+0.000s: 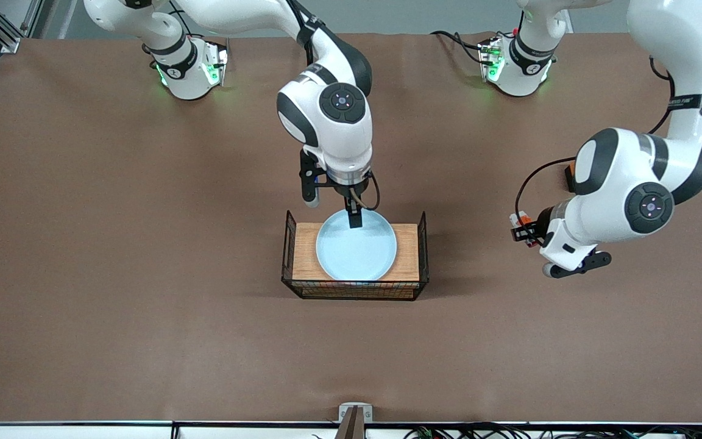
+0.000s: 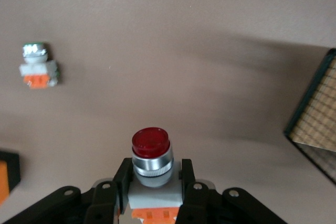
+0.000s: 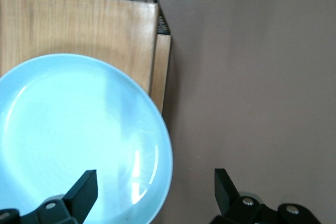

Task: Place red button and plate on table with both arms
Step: 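Set the button by the white button while the right gripper grips the plate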

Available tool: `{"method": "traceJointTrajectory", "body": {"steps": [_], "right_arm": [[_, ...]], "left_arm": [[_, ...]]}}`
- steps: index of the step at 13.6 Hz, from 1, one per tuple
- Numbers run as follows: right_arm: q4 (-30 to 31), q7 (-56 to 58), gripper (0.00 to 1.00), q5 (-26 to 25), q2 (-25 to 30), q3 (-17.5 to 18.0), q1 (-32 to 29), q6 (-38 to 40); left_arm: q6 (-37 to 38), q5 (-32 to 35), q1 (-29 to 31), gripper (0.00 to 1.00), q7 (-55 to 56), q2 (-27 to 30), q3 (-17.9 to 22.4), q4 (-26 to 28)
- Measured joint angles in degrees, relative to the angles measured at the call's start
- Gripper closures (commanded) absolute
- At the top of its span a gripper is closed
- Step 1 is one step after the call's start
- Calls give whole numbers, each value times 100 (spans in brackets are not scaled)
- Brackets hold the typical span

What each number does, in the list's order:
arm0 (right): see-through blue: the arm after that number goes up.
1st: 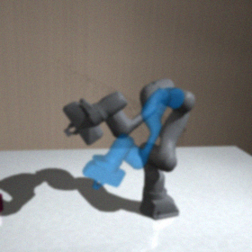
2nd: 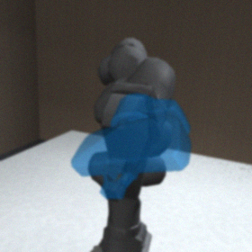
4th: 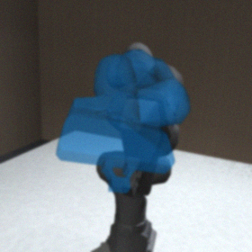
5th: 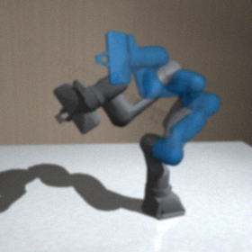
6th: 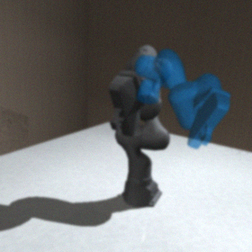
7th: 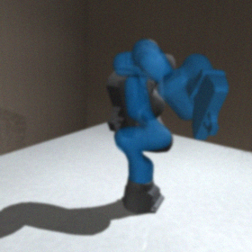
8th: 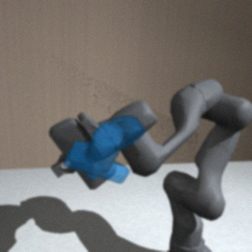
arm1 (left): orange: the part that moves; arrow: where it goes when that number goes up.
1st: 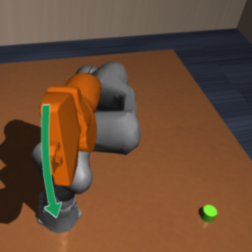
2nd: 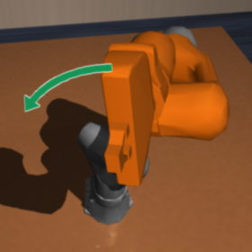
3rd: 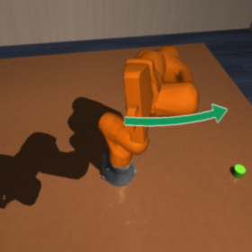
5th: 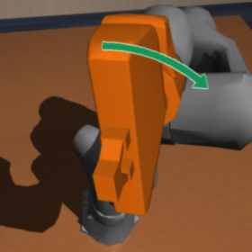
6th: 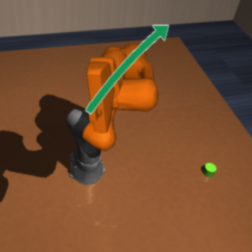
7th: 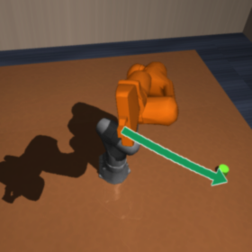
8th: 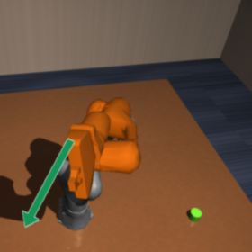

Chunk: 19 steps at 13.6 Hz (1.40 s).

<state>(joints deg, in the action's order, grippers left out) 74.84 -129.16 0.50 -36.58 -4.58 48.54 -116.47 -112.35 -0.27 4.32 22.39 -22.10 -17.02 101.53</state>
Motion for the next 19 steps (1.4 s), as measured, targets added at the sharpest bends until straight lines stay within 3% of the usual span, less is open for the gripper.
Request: {"method": "traceJointTrajectory", "body": {"steps": [4,10,16,17,18,19], "right_arm": [[-36,-8,2,-26,-170,-18,0,-133],[-41,-8,6,-83,-226,-65,-72,-151],[-44,-9,30,-83,-312,-46,-23,-279],[-44,-9,38,-83,-321,-40,-19,-307],[-44,-9,46,-83,-326,-30,-15,-338],[-44,-9,57,-83,-327,-20,-7,-363]], "left_arm": [[-844,403,211,77,-761,-195,3,540],[-1598,938,240,78,-955,-770,4,706],[-1908,1126,266,75,-963,-1190,5,706],[-1940,1127,266,69,-963,-1222,5,706],[-1976,1127,266,54,-963,-1243,4,705],[-1981,1128,266,29,-965,-1245,4,705]]}}
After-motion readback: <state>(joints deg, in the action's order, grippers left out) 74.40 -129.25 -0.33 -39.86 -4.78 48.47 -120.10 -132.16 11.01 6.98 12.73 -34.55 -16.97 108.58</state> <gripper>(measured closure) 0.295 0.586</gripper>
